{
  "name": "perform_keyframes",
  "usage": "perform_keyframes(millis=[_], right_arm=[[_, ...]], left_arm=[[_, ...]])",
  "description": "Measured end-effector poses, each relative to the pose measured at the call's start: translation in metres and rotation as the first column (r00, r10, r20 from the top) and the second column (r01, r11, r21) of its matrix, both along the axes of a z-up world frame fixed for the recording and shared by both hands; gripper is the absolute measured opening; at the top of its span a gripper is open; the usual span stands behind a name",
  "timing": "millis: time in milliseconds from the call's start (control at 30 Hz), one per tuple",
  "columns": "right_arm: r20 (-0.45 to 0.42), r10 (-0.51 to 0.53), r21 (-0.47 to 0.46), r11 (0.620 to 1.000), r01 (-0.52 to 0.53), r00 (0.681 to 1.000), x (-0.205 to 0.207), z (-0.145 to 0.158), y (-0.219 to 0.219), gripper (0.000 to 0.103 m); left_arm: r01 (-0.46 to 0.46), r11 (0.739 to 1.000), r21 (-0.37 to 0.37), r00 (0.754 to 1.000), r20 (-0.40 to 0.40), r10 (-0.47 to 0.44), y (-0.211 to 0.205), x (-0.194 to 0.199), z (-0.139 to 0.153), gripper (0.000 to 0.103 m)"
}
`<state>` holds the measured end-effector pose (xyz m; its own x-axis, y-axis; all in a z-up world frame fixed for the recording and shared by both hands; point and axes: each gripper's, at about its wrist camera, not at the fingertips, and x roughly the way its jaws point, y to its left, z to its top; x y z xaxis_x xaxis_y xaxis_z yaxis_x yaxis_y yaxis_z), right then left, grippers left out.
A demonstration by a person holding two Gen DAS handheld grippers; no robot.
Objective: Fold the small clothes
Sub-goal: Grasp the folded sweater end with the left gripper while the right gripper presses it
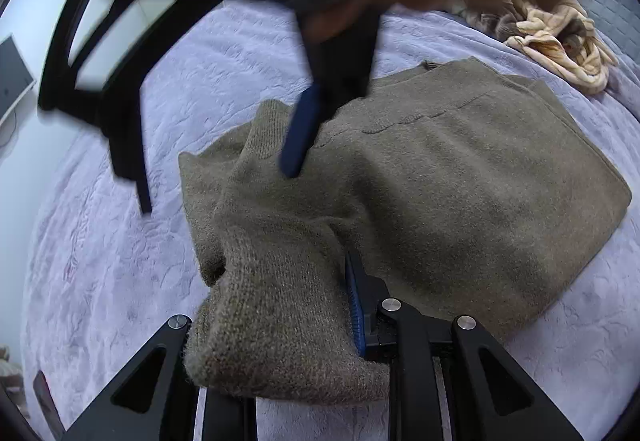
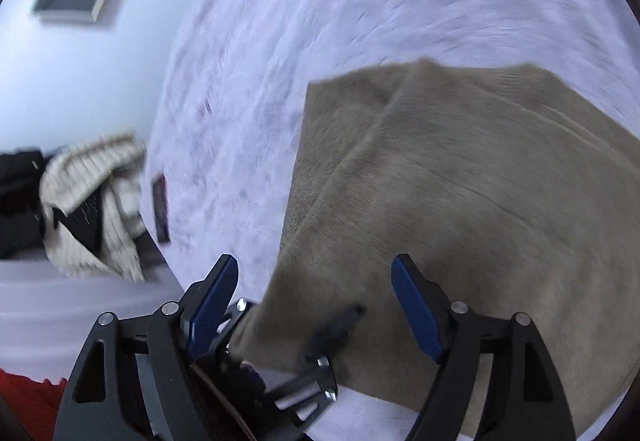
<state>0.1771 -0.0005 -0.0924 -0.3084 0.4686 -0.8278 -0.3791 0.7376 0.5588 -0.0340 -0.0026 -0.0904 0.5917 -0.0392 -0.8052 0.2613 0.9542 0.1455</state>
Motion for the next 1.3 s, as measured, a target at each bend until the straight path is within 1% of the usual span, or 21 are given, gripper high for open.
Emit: perform_keyframes(millis=[100,167,200,267,333,400,433,467,500,567,600,667,733,800,900,967,1033,1100,1133,1200,1300], right_arm=[[-0.027,0.087,-0.109,0.990,-0.090,0.996,0.008,-0.017,0.038,0.087],[-0.020,0.156,-0.183,0.970,-0.157,0.988,0.010,-0.026,0.060,0.087],[-0.033,0.183,-0.222,0.957,-0.186,0.983,0.011,-0.032,0.069,0.087],[-0.062,0.209,-0.262,0.940,-0.218,0.976,0.011,-0.045,0.081,0.087],[-0.076,0.263,-0.310,0.911,-0.273,0.962,0.008,-0.057,0.093,0.088],[-0.054,0.318,-0.369,0.874,-0.315,0.946,0.003,-0.065,0.101,0.087],[-0.027,0.343,-0.394,0.860,-0.325,0.939,0.001,-0.065,0.103,0.075],[0.020,0.376,-0.446,0.833,-0.328,0.927,-0.001,-0.065,0.101,0.038],[0.046,0.373,-0.455,0.834,-0.313,0.927,0.001,-0.063,0.096,0.024],[0.048,0.274,-0.356,0.903,-0.240,0.961,0.010,-0.056,0.073,0.021],[0.058,0.218,-0.290,0.937,-0.193,0.974,0.014,-0.049,0.058,0.020],[0.085,0.103,-0.161,0.983,-0.089,0.991,0.016,-0.031,0.022,0.020],[0.107,0.008,-0.058,0.998,-0.001,0.994,0.017,-0.013,-0.012,0.020],[0.127,-0.094,0.047,0.995,0.089,0.987,0.015,0.006,-0.053,0.020],[0.140,-0.242,0.187,0.959,0.214,0.960,0.011,0.029,-0.117,0.020],[0.165,-0.322,0.255,0.927,0.275,0.932,0.007,0.041,-0.161,0.020],[0.191,-0.407,0.315,0.887,0.337,0.893,-0.004,0.056,-0.202,0.020],[0.198,-0.481,0.368,0.844,0.390,0.854,-0.011,0.062,-0.244,0.020],[0.199,-0.527,0.396,0.815,0.424,0.826,-0.019,0.061,-0.271,0.020],[0.203,-0.588,0.417,0.775,0.474,0.783,-0.027,0.054,-0.313,0.020],[0.175,-0.672,0.399,0.716,0.573,0.719,-0.040,0.019,-0.369,0.020]], left_arm=[[0.002,1.000,-0.017,1.000,0.003,-0.002,0.003,-0.001,0.000,0.025],[0.020,1.000,-0.001,1.000,0.023,-0.020,0.002,-0.003,-0.001,0.025],[0.028,1.000,0.007,0.999,0.032,-0.028,0.000,-0.004,-0.001,0.025],[0.039,0.999,0.022,0.998,0.045,-0.040,-0.002,-0.004,-0.001,0.025],[0.037,0.999,0.018,0.998,0.045,-0.038,-0.001,-0.001,-0.001,0.025],[0.034,0.999,0.009,0.999,0.041,-0.034,0.000,0.001,0.001,0.025],[0.036,0.999,0.003,0.998,0.043,-0.036,0.001,0.001,0.004,0.025],[0.042,0.999,-0.003,0.998,0.047,-0.042,0.002,0.002,0.006,0.025],[0.048,0.999,-0.007,0.997,0.053,-0.047,0.001,0.003,0.010,0.025],[0.067,0.998,-0.021,0.995,0.070,-0.065,-0.002,0.004,0.019,0.025],[0.080,0.996,-0.031,0.994,0.081,-0.077,-0.006,0.004,0.026,0.025],[0.111,0.993,-0.046,0.989,0.104,-0.106,-0.014,0.003,0.040,0.025],[0.155,0.986,-0.064,0.980,0.133,-0.145,-0.030,0.004,0.057,0.025],[0.199,0.977,-0.071,0.970,0.157,-0.187,-0.049,0.008,0.071,0.025],[0.282,0.956,-0.087,0.947,0.186,-0.262,-0.084,0.011,0.089,0.025],[0.347,0.934,-0.084,0.923,0.208,-0.324,-0.114,0.011,0.097,0.025],[0.411,0.909,-0.069,0.894,0.225,-0.387,-0.144,0.008,0.098,0.025],[0.472,0.880,-0.059,0.865,0.225,-0.449,-0.173,0.004,0.095,0.025],[0.506,0.861,-0.060,0.849,0.213,-0.484,-0.190,0.002,0.089,0.025],[0.551,0.832,-0.065,0.827,0.178,-0.533,-0.213,0.001,0.076,0.025],[0.615,0.787,-0.048,0.787,0.096,-0.609,-0.246,-0.007,0.043,0.025]])
